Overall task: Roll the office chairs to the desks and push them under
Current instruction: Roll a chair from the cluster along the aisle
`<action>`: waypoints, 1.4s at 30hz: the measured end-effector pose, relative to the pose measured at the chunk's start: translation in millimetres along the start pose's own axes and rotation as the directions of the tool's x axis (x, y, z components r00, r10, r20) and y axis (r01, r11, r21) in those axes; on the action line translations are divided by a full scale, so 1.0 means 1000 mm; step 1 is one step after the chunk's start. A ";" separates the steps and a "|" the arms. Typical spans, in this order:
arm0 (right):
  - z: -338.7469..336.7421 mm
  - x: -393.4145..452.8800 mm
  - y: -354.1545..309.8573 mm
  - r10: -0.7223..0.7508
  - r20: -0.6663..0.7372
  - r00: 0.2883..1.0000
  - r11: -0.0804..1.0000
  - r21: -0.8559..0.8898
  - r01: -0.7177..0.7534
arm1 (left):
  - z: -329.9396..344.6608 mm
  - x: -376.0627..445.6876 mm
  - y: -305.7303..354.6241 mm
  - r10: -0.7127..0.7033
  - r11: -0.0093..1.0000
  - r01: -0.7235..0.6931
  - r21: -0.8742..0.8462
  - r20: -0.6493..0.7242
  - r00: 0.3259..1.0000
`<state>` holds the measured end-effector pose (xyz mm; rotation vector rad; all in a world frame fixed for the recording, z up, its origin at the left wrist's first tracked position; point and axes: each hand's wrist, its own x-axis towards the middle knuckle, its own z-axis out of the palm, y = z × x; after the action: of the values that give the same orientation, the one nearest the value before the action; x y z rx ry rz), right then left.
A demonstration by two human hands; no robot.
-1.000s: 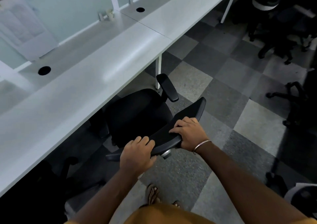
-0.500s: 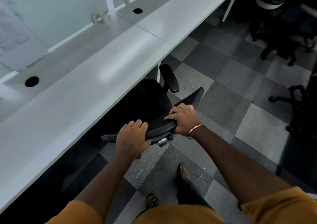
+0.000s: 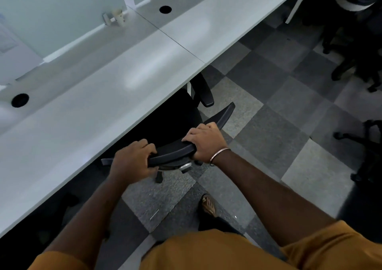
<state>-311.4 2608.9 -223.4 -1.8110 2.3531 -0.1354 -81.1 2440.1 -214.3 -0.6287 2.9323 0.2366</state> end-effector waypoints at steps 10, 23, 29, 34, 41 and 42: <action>-0.002 -0.011 -0.007 0.028 0.074 0.997 0.996 -0.090 -0.021 | 0.006 -0.042 -0.019 -0.299 0.950 0.298 -0.087 0.004 0.954; 0.017 -0.063 -0.055 -0.068 0.044 0.997 0.996 -0.052 0.070 | 0.024 -0.137 0.008 -0.350 0.932 0.347 -0.101 -0.013 0.937; 0.022 -0.083 -0.075 -0.136 0.032 0.990 0.990 -0.024 0.137 | 0.032 -0.173 0.006 -0.295 0.953 0.299 -0.051 0.066 0.953; 0.019 -0.081 -0.069 -0.154 0.056 0.987 0.988 -0.012 0.155 | 0.035 -0.174 0.011 -0.233 0.971 0.236 -0.035 0.057 0.971; -0.005 -0.044 -0.025 -0.107 0.108 0.988 0.992 -0.055 0.113 | 0.028 -0.123 0.032 -0.202 0.976 0.198 -0.090 -0.037 0.979; -0.008 -0.036 -0.015 -0.098 0.120 0.988 0.992 -0.073 0.107 | 0.026 -0.111 0.034 -0.198 0.976 0.194 -0.097 -0.042 0.979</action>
<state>-289.7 2639.5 -210.3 -1.9215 2.2162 0.0504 7.9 2519.3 -217.8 -0.9451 2.8941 0.3408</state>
